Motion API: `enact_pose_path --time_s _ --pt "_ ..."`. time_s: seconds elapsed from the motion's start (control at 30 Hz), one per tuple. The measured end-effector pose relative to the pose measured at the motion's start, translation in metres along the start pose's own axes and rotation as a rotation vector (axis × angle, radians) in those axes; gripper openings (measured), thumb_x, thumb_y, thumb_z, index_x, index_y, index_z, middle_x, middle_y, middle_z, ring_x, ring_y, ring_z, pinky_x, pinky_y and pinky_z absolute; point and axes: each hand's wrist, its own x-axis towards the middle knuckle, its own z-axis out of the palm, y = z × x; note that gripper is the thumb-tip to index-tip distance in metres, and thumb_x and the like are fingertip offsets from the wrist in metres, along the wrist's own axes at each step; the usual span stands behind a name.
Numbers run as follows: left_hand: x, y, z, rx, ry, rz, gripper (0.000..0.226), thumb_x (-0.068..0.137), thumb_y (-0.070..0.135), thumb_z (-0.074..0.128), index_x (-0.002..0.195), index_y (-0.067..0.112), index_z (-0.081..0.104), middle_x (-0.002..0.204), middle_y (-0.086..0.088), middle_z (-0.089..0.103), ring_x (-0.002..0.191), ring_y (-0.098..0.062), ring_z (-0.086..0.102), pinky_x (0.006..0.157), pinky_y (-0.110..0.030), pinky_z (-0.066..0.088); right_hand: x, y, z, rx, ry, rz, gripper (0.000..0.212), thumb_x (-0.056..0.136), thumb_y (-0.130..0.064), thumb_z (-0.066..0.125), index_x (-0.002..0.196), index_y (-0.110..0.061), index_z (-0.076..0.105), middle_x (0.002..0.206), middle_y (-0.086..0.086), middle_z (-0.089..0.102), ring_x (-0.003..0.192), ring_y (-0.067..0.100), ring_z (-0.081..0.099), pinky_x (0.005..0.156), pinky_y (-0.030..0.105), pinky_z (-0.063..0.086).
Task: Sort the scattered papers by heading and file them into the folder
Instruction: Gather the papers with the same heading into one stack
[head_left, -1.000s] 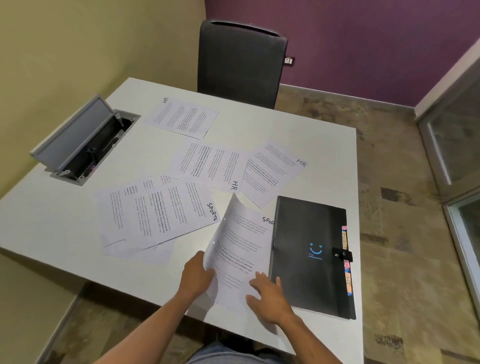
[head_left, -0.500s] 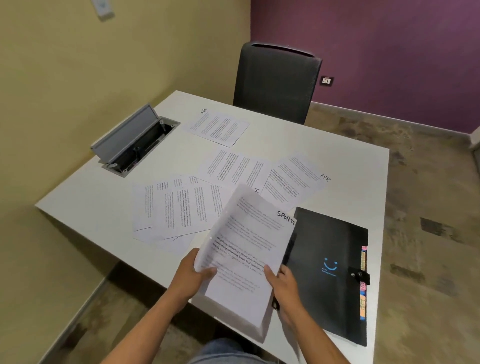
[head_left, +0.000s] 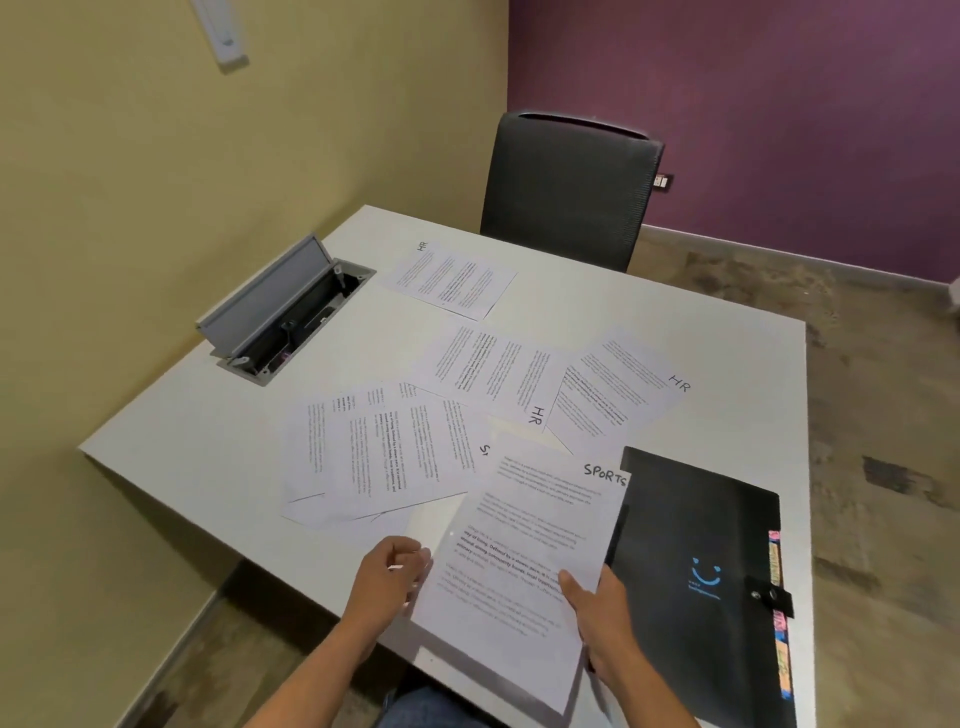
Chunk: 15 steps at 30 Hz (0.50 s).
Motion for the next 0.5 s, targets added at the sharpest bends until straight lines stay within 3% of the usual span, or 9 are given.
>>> enact_pose_path --time_s 0.1,0.2,0.33,0.5 --pt "0.039 0.006 -0.029 0.095 0.003 -0.013 0.011 0.091 0.023 0.066 0.099 0.017 0.061 0.105 -0.004 0.065 0.091 -0.024 0.066 0.076 -0.037 0.057 0.010 -0.002 0.028 0.021 0.025 0.005 0.035 0.094 -0.005 0.062 0.128 -0.014 0.060 0.115 -0.001 0.071 0.103 0.018 0.068 0.087 0.034 0.057" --pt "0.082 0.012 -0.061 0.248 -0.005 0.020 0.017 0.091 0.022 0.066 0.105 0.017 0.059 0.109 0.000 0.061 0.096 -0.018 0.060 0.076 -0.029 0.050 0.012 -0.005 0.059 0.052 0.047 0.036 0.033 0.095 -0.008 0.062 0.125 -0.019 0.058 0.111 -0.006 0.070 0.101 0.016 0.067 0.076 0.025 0.057" --pt "0.139 0.025 -0.098 0.430 0.024 0.060 0.028 0.089 0.021 0.068 0.113 0.012 0.058 0.113 -0.004 0.057 0.101 -0.021 0.058 0.084 -0.032 0.048 0.012 0.000 0.089 0.054 0.105 0.071 0.037 0.094 -0.017 0.064 0.129 -0.022 0.055 0.120 -0.003 0.068 0.104 0.018 0.066 0.091 0.042 0.055" --pt "0.212 0.027 -0.130 0.710 0.018 0.144 0.051 0.076 0.037 0.079 0.116 0.011 0.059 0.122 -0.012 0.060 0.112 -0.028 0.058 0.092 -0.040 0.050 0.007 0.015 0.111 0.102 0.208 0.111 0.042 0.093 -0.014 0.065 0.133 -0.019 0.054 0.121 -0.001 0.068 0.107 0.020 0.065 0.099 0.047 0.051"
